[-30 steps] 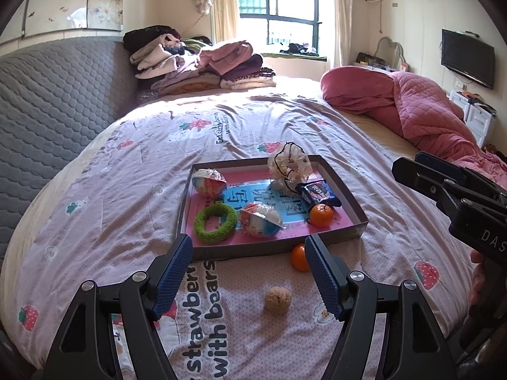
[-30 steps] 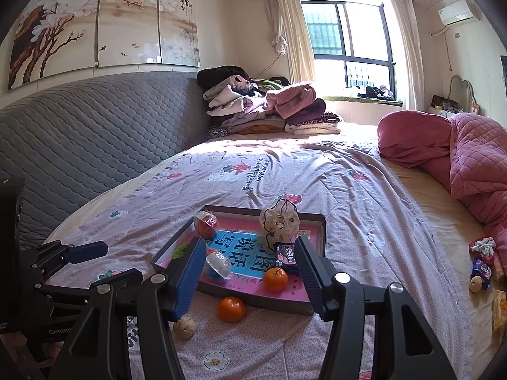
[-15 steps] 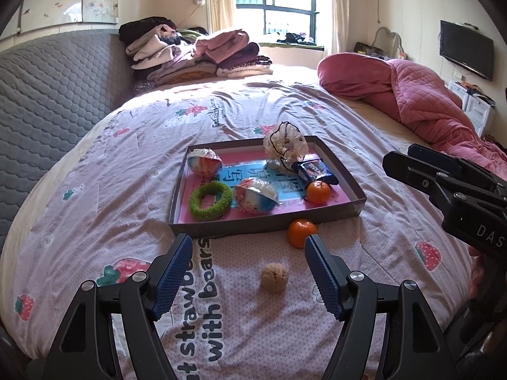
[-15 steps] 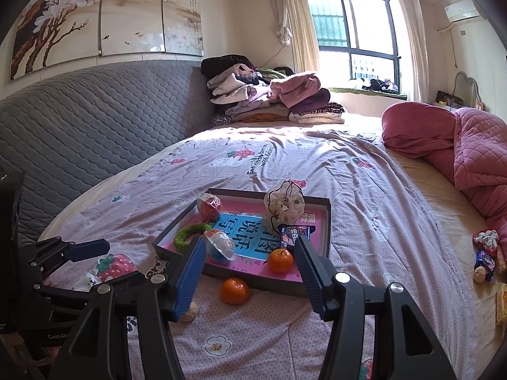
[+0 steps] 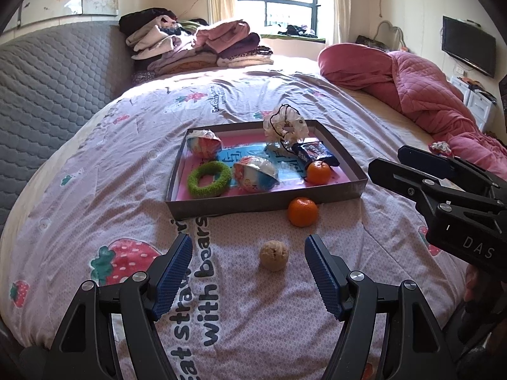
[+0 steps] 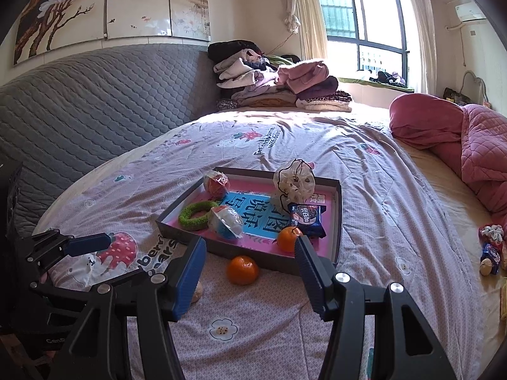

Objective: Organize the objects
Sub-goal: 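Pull both open grippers back from the tray, then move left gripper to the walnut while right gripper moves to the tangerine on the bed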

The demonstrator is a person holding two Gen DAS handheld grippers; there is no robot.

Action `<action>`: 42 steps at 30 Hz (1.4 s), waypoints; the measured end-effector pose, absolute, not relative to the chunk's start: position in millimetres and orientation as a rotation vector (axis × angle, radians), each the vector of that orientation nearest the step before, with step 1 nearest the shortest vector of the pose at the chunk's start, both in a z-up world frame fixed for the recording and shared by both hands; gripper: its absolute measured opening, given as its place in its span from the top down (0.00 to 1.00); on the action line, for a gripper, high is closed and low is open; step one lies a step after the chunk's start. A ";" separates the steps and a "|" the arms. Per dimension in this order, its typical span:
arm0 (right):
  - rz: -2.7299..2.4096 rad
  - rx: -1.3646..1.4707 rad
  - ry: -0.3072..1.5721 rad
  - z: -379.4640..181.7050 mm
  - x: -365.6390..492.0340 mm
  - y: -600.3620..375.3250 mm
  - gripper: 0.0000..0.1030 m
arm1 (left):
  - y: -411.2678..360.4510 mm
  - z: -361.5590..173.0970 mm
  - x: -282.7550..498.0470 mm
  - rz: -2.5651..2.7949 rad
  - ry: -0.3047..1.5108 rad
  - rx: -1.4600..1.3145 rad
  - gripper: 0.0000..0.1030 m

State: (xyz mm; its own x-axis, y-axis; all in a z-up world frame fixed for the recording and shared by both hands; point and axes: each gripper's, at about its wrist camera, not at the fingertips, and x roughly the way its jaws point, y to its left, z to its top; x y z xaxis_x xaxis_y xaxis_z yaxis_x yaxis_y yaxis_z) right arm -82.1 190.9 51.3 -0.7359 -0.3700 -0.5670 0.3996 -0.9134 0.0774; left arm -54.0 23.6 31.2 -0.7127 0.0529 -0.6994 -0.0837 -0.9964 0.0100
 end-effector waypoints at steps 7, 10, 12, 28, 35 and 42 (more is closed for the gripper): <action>-2.577 0.850 0.083 45.2 -79.4 186.9 0.44 | 27.0 24.2 -52.6 2.818 0.070 -1.181 0.28; -2.571 0.861 0.091 41.7 -78.9 185.3 0.44 | 28.9 19.8 -52.6 2.810 0.081 -1.193 0.28; -2.566 0.874 0.095 38.9 -79.7 184.5 0.44 | 29.3 16.1 -53.4 2.798 0.080 -1.207 0.28; -2.539 1.000 0.140 0.2 -96.5 173.9 0.44 | 28.6 -24.5 -65.6 2.737 0.063 -1.311 0.28; -2.530 1.036 0.148 -12.9 -103.7 172.0 0.44 | 29.2 -35.2 -72.3 2.713 0.048 -1.325 0.28; -2.519 1.066 0.160 -23.1 -111.2 168.0 0.44 | 30.3 -43.7 -79.3 2.702 0.041 -1.327 0.28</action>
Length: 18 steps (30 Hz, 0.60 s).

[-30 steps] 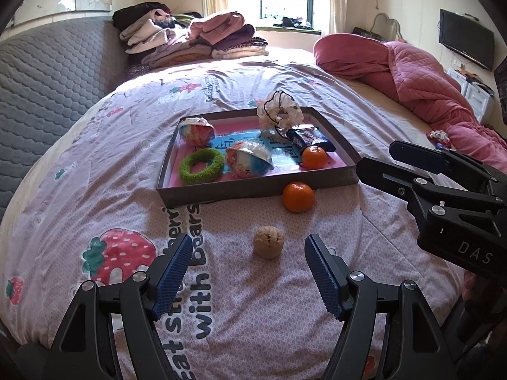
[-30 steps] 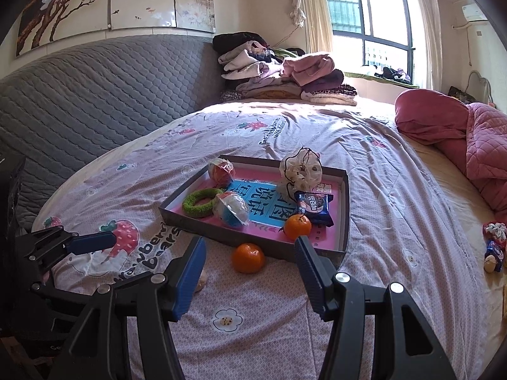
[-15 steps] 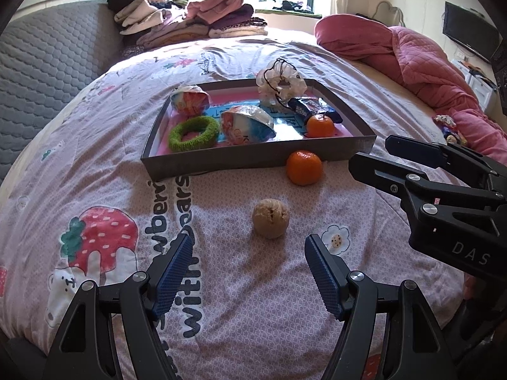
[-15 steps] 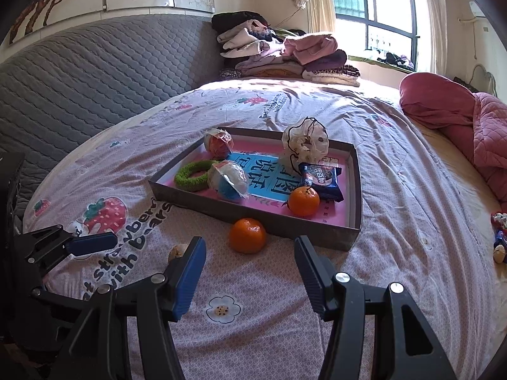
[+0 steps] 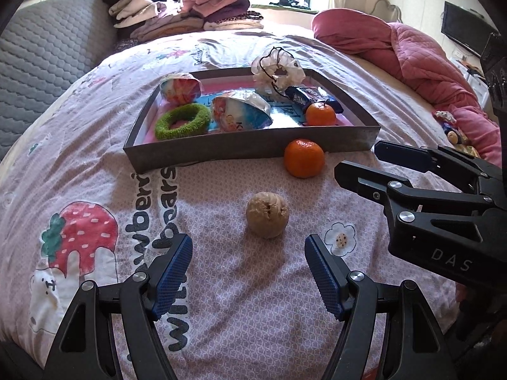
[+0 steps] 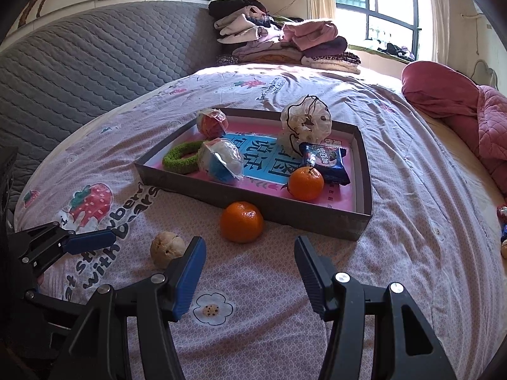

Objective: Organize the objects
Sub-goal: 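Move left gripper to the walnut while right gripper moves to the tangerine on the bed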

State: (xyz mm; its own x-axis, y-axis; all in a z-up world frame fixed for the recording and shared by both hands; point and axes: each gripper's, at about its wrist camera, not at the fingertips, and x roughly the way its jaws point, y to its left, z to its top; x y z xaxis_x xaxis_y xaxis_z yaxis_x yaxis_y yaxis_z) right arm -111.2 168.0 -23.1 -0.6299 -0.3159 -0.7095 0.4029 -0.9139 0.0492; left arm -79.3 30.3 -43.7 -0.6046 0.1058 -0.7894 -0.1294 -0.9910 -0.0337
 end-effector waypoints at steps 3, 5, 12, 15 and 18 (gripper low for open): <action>-2.522 1.077 0.154 -27.9 -115.7 167.0 0.44 | 31.1 -47.8 -83.4 2.694 0.034 -1.330 0.28; -2.519 1.089 0.140 -31.3 -120.2 165.9 0.44 | 31.7 -50.1 -86.4 2.691 0.036 -1.330 0.28; -2.508 1.118 0.128 -41.7 -136.3 159.8 0.44 | 27.3 -53.9 -96.3 2.695 0.015 -1.322 0.28; -2.506 1.123 0.132 -45.9 -141.9 157.9 0.44 | 24.4 -54.5 -100.5 2.697 0.000 -1.318 0.28; -2.504 1.131 0.147 -50.4 -147.4 154.7 0.44 | 21.8 -55.5 -103.9 2.695 -0.011 -1.315 0.28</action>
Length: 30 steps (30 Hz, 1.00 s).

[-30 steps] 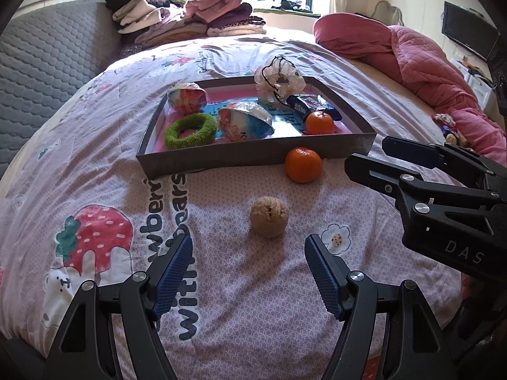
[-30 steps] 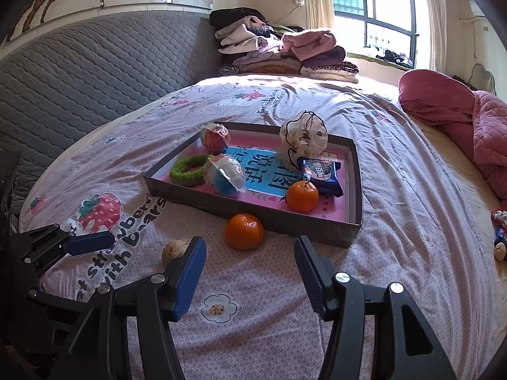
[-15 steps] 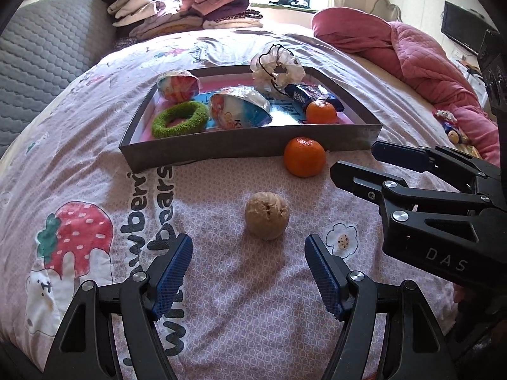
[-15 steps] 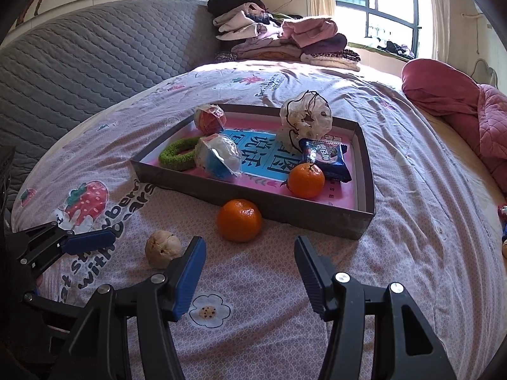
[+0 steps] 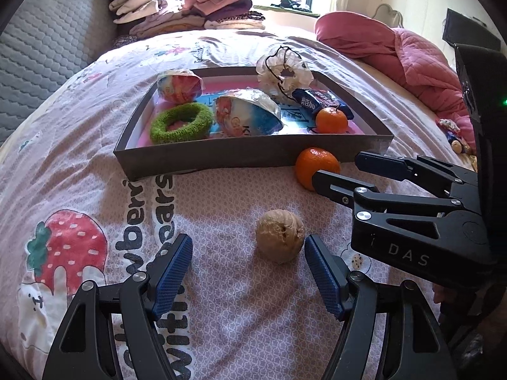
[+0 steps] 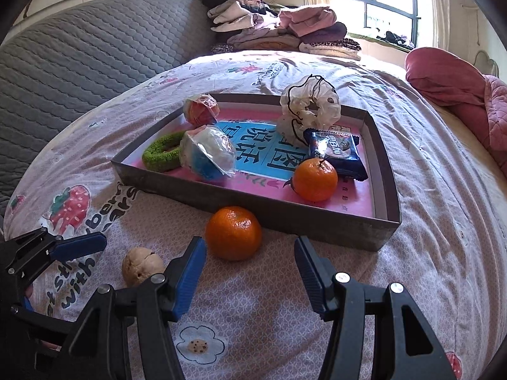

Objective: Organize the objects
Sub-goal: 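Move left gripper to the walnut while right gripper moves to the tangerine on the bed, then close left gripper on the walnut while right gripper closes on the tangerine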

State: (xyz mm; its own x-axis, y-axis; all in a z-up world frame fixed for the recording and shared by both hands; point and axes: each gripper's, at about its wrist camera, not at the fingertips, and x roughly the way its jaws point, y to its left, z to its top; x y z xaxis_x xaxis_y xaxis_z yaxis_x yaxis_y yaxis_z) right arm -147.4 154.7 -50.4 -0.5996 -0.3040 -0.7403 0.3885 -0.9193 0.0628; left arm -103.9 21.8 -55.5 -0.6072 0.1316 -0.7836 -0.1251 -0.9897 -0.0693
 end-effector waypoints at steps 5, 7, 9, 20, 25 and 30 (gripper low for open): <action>-2.481 1.121 0.145 -54.5 -152.8 148.8 0.44 | 20.2 -57.7 -108.6 2.682 -0.033 -1.306 0.28; -2.479 1.121 0.159 -56.9 -155.4 146.3 0.44 | 20.7 -58.8 -110.0 2.679 -0.032 -1.303 0.28; -2.462 1.131 0.149 -59.5 -159.2 145.5 0.44 | 20.9 -59.5 -111.4 2.677 -0.035 -1.299 0.28; -2.391 1.137 0.101 -65.0 -166.7 143.0 0.60 | 22.0 -63.1 -119.4 2.670 -0.035 -1.283 0.39; -2.382 1.136 0.074 -64.8 -165.8 144.2 0.60 | 23.0 -63.9 -119.5 2.657 -0.033 -1.276 0.62; -2.383 1.129 0.066 -62.7 -163.8 145.7 0.60 | 20.0 -62.6 -118.9 2.648 -0.062 -1.263 0.68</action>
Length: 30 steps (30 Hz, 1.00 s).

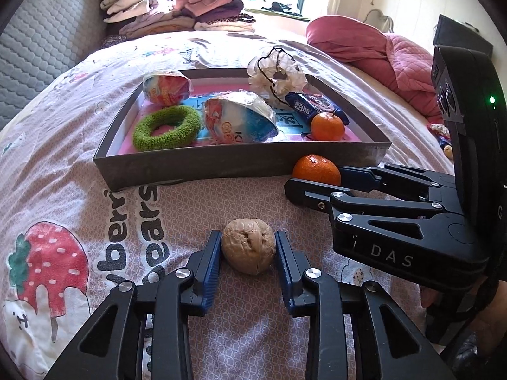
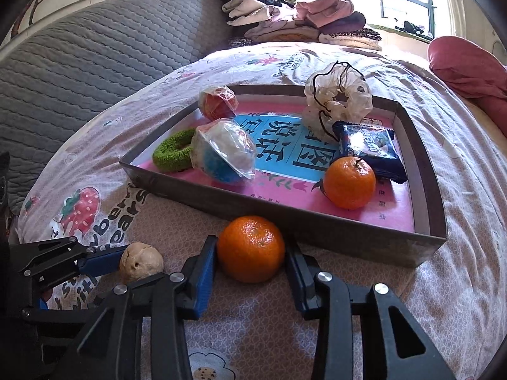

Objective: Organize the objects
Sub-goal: 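Close left gripper on the walnut while right gripper closes on the tangerine, then lift walnut with left gripper while right gripper lifts tangerine over the tray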

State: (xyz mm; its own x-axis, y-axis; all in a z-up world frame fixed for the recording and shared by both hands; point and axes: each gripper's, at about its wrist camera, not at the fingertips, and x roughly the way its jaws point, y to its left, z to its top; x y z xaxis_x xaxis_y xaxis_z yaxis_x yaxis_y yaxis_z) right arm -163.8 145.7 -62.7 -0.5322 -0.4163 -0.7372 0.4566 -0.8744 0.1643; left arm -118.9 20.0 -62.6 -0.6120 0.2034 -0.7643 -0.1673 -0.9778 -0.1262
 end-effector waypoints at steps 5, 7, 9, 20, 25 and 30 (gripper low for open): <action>-2.383 1.121 0.048 -59.4 -163.0 150.2 0.60 | 20.5 -56.9 -114.4 2.672 -0.032 -1.232 0.68; -2.388 1.114 0.042 -57.3 -162.3 151.8 0.60 | 20.4 -52.9 -112.5 2.690 -0.014 -1.213 0.68; -2.388 1.110 0.035 -55.4 -161.8 153.1 0.60 | 18.6 -49.1 -111.5 2.697 -0.018 -1.202 0.68; -2.409 1.062 -0.003 -38.8 -153.4 160.3 0.60 | 8.8 -30.1 -107.1 2.756 -0.028 -1.152 0.68; -2.442 0.999 0.014 -23.5 -142.8 163.2 0.60 | 6.4 -17.5 -104.1 2.779 -0.028 -1.122 0.68; -2.456 0.941 0.000 -7.3 -134.1 166.7 0.60 | 2.5 -3.1 -100.1 2.813 -0.038 -1.084 0.68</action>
